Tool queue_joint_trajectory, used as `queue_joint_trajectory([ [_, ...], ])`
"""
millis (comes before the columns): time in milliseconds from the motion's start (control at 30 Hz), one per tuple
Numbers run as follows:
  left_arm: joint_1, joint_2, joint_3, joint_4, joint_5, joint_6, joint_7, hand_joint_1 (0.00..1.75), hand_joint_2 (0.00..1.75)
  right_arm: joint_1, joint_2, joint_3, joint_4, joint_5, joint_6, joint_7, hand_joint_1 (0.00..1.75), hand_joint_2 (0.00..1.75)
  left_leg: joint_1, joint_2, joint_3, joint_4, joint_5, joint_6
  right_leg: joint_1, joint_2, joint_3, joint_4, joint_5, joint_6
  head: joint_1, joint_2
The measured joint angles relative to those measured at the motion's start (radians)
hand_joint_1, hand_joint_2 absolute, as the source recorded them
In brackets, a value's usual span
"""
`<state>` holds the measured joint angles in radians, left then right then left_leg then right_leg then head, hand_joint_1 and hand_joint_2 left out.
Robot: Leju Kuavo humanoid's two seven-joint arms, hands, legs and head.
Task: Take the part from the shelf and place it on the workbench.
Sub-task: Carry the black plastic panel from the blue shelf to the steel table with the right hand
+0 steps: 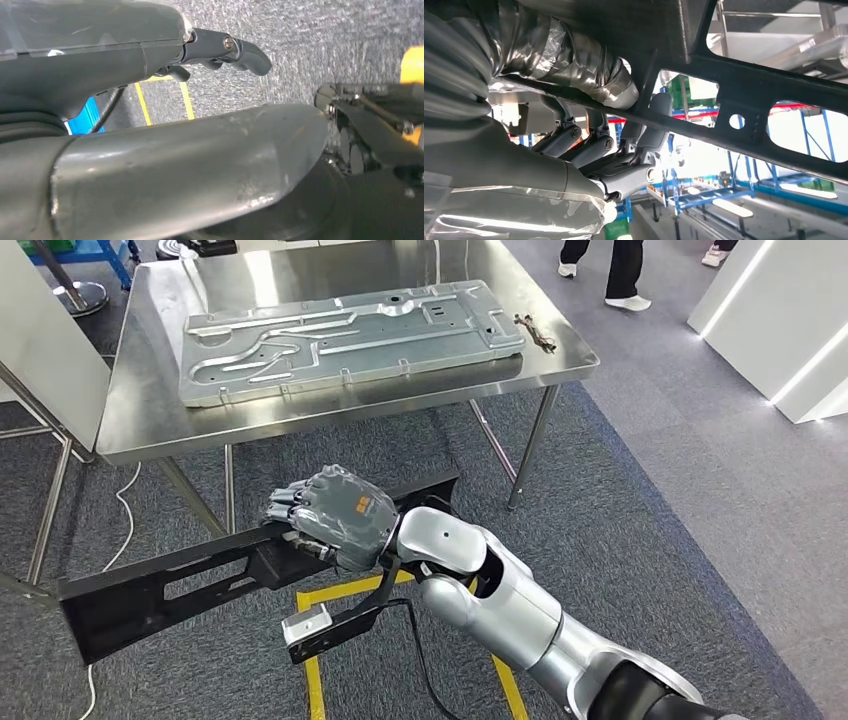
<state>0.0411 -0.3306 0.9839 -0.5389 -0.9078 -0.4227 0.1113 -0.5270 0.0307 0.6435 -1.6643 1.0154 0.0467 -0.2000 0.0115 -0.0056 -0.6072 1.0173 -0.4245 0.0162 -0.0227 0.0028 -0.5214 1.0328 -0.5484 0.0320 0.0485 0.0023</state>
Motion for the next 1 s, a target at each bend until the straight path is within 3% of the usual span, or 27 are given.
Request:
queue_joint_trajectory([
  [33, 0.002, -0.002, 0.006, -0.009, 0.005, -0.004, 0.004, 0.00, 0.00, -0.002, 0.009, 0.001, 0.000, 0.004, 0.004, 0.003, 1.75, 1.75, 0.001, 0.000, 0.006, -0.003, -0.002, 0.007, -0.001, 0.000, -0.026, 0.053, -0.024, 0.001, 0.000, 0.000],
  [100, 0.005, -0.003, 0.016, -0.023, 0.018, -0.011, 0.011, 0.00, 0.00, -0.004, 0.028, 0.010, 0.005, 0.017, 0.009, 0.015, 1.75, 1.75, -0.003, 0.001, 0.012, -0.004, -0.010, 0.014, 0.000, -0.001, -0.109, 0.195, -0.074, 0.001, 0.000, 0.000],
  [133, 0.007, -0.004, 0.021, -0.029, 0.024, -0.014, 0.015, 0.00, 0.00, -0.004, 0.040, 0.019, 0.010, 0.024, 0.011, 0.023, 1.75, 1.75, -0.005, 0.000, 0.017, -0.003, -0.015, 0.016, 0.001, -0.001, -0.148, 0.248, -0.081, 0.001, 0.000, 0.000],
  [167, 0.009, -0.004, 0.025, -0.034, 0.030, -0.016, 0.019, 0.00, 0.00, -0.004, 0.051, 0.029, 0.016, 0.031, 0.012, 0.030, 1.75, 1.75, -0.007, -0.001, 0.024, -0.003, -0.021, 0.017, 0.001, -0.001, -0.169, 0.262, -0.064, -0.002, 0.000, 0.000],
  [200, 0.011, -0.005, 0.027, -0.037, 0.033, -0.017, 0.021, 0.00, 0.00, -0.005, 0.061, 0.038, 0.021, 0.036, 0.012, 0.034, 1.75, 1.75, -0.009, -0.003, 0.032, -0.002, -0.027, 0.017, 0.002, -0.001, -0.171, 0.237, -0.026, -0.006, 0.000, 0.000],
  [267, 0.016, -0.007, 0.028, -0.040, 0.039, -0.017, 0.024, 0.00, 0.00, -0.007, 0.077, 0.053, 0.028, 0.040, 0.012, 0.039, 1.75, 1.75, -0.013, -0.007, 0.052, -0.002, -0.042, 0.015, 0.008, -0.001, -0.130, 0.111, 0.068, -0.022, 0.000, 0.000],
  [333, 0.019, -0.009, 0.028, -0.041, 0.048, -0.011, 0.024, 0.00, 0.00, -0.013, 0.086, 0.061, 0.032, 0.041, 0.012, 0.043, 1.75, 1.75, -0.015, -0.010, 0.061, -0.001, -0.053, 0.007, 0.017, -0.001, -0.095, 0.017, 0.106, -0.036, 0.001, 0.000],
  [400, 0.020, -0.010, 0.027, -0.042, 0.061, 0.004, 0.025, 0.00, 0.00, -0.016, 0.090, 0.067, 0.034, 0.041, 0.011, 0.047, 1.75, 1.75, -0.013, -0.010, 0.063, -0.004, -0.059, -0.005, 0.022, -0.001, -0.087, -0.005, 0.097, -0.042, 0.004, 0.000],
  [500, 0.020, -0.008, 0.016, -0.042, 0.079, 0.025, 0.023, 0.00, 0.00, -0.018, 0.090, 0.070, 0.035, 0.041, 0.009, 0.052, 1.75, 1.75, -0.012, -0.005, 0.057, 0.027, -0.082, -0.022, 0.012, -0.001, -0.064, -0.028, 0.093, -0.050, 0.003, 0.000],
  [533, 0.020, -0.007, 0.011, -0.042, 0.082, 0.028, 0.021, 0.00, 0.00, -0.018, 0.089, 0.069, 0.035, 0.041, 0.008, 0.053, 1.75, 1.75, -0.010, -0.003, 0.037, 0.070, -0.102, -0.027, 0.008, -0.002, -0.054, -0.034, 0.091, -0.053, 0.003, 0.000],
  [600, 0.022, -0.006, 0.001, -0.042, 0.081, 0.027, 0.020, 0.00, 0.00, -0.017, 0.082, 0.067, 0.035, 0.041, 0.006, 0.053, 1.75, 1.75, -0.004, -0.002, -0.034, 0.197, -0.150, -0.037, 0.009, -0.003, -0.041, -0.035, 0.081, -0.057, 0.002, 0.000],
  [633, 0.023, -0.006, -0.003, -0.042, 0.078, 0.024, 0.020, 0.00, 0.00, -0.014, 0.074, 0.063, 0.035, 0.041, 0.004, 0.053, 1.75, 1.75, -0.001, -0.001, -0.069, 0.248, -0.160, -0.041, 0.009, -0.003, -0.035, -0.035, 0.076, -0.057, 0.002, 0.000],
  [667, 0.024, -0.005, -0.006, -0.043, 0.073, 0.019, 0.020, 0.00, 0.00, -0.011, 0.064, 0.058, 0.034, 0.039, 0.002, 0.051, 1.75, 1.75, 0.002, -0.001, -0.091, 0.270, -0.152, -0.044, 0.009, -0.003, -0.029, -0.035, 0.070, -0.056, 0.002, 0.000],
  [700, 0.025, -0.004, -0.010, -0.043, 0.068, 0.015, 0.020, 0.00, 0.00, -0.008, 0.052, 0.050, 0.034, 0.037, -0.001, 0.048, 1.75, 1.75, 0.005, -0.001, -0.092, 0.250, -0.122, -0.046, 0.008, -0.002, -0.021, -0.034, 0.064, -0.054, 0.002, 0.000],
  [733, 0.025, -0.003, -0.014, -0.043, 0.063, 0.011, 0.020, 0.00, 0.00, -0.006, 0.040, 0.041, 0.033, 0.034, -0.003, 0.044, 1.75, 1.75, 0.007, 0.000, -0.076, 0.195, -0.076, -0.046, 0.008, -0.001, -0.012, -0.033, 0.057, -0.051, 0.002, 0.000],
  [800, 0.025, -0.001, -0.021, -0.043, 0.055, 0.005, 0.020, 0.00, 0.00, -0.007, 0.017, 0.020, 0.032, 0.026, -0.008, 0.035, 1.75, 1.75, 0.007, 0.000, -0.022, 0.068, -0.006, -0.043, 0.008, 0.000, 0.004, -0.031, 0.041, -0.042, 0.002, 0.000],
  [867, 0.023, 0.001, -0.023, -0.043, 0.050, 0.002, 0.019, 0.00, 0.00, -0.010, -0.005, 0.000, 0.029, 0.021, -0.011, 0.023, 1.75, 1.75, 0.002, 0.000, 0.003, 0.016, 0.001, -0.031, 0.009, 0.002, 0.007, -0.031, 0.033, -0.030, 0.002, 0.000],
  [1000, 0.020, 0.003, -0.025, -0.043, 0.043, -0.001, 0.019, 0.00, 0.00, -0.018, -0.033, -0.039, 0.021, 0.013, -0.011, 0.009, 1.75, 1.75, 0.004, -0.001, 0.016, -0.004, -0.008, -0.004, 0.008, 0.001, 0.001, -0.010, 0.015, -0.009, 0.002, 0.000],
])
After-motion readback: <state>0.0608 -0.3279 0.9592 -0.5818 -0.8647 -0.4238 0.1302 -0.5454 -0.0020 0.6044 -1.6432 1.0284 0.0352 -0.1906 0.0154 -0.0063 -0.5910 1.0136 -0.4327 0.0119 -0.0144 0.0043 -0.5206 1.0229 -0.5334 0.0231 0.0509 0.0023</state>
